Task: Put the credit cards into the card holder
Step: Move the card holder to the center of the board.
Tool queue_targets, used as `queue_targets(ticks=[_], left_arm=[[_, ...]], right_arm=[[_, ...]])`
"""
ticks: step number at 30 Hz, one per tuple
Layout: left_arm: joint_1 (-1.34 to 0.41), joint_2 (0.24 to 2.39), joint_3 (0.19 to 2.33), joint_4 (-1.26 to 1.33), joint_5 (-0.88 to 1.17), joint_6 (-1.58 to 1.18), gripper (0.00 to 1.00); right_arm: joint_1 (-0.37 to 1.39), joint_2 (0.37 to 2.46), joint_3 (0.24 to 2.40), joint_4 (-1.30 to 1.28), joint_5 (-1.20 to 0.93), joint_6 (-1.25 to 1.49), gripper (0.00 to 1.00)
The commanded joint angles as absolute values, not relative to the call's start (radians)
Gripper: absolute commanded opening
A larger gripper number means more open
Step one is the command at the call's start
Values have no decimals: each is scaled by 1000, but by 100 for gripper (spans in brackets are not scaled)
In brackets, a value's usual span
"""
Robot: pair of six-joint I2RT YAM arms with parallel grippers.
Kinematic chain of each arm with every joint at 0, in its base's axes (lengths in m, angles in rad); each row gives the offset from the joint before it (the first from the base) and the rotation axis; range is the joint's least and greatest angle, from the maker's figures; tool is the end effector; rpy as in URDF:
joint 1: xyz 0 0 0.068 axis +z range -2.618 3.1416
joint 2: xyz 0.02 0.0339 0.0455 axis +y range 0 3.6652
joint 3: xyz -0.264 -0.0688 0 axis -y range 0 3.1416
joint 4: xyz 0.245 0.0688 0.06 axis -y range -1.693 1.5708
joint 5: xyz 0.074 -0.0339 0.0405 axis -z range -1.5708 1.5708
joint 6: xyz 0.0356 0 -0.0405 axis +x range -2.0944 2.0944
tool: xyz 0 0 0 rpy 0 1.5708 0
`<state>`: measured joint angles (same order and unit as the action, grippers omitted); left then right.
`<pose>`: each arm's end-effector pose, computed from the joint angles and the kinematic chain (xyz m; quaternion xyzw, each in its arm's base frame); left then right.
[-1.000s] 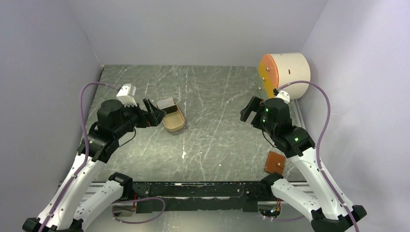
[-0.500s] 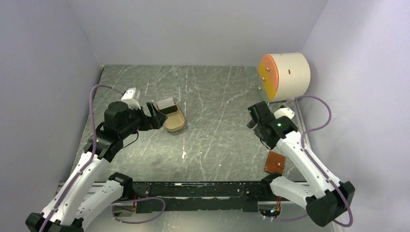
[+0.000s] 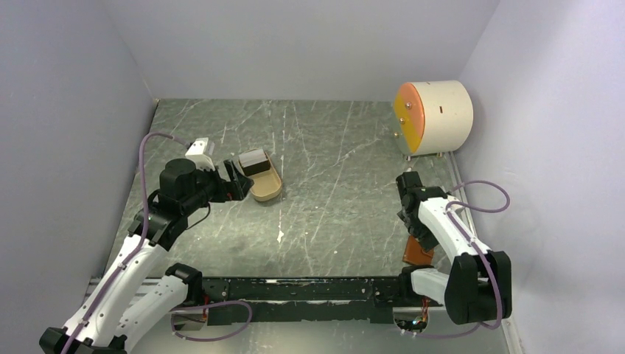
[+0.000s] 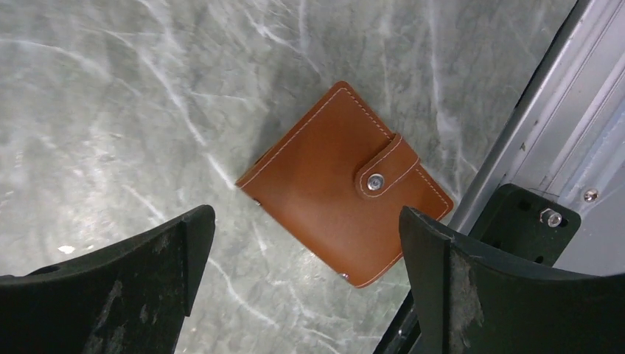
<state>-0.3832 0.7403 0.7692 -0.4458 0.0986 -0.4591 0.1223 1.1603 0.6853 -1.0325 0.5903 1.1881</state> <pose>0.1548 -0.0662 0.3143 -0.0049 0.8375 -0.2604 0.4803 0.1677 0.0006 0.1935 0.4938 0.8190 -0.2121 0.2012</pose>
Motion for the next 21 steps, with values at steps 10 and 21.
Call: queue_targets(ticks=[10,21], left_arm=[[-391,703,756,-428,91,-427,99],[-391,695,759,-429,82,-419,99]], right_arm=[[70,1172,578,-752,416,1021,92],[77,1065,529,-575,103,915,85]])
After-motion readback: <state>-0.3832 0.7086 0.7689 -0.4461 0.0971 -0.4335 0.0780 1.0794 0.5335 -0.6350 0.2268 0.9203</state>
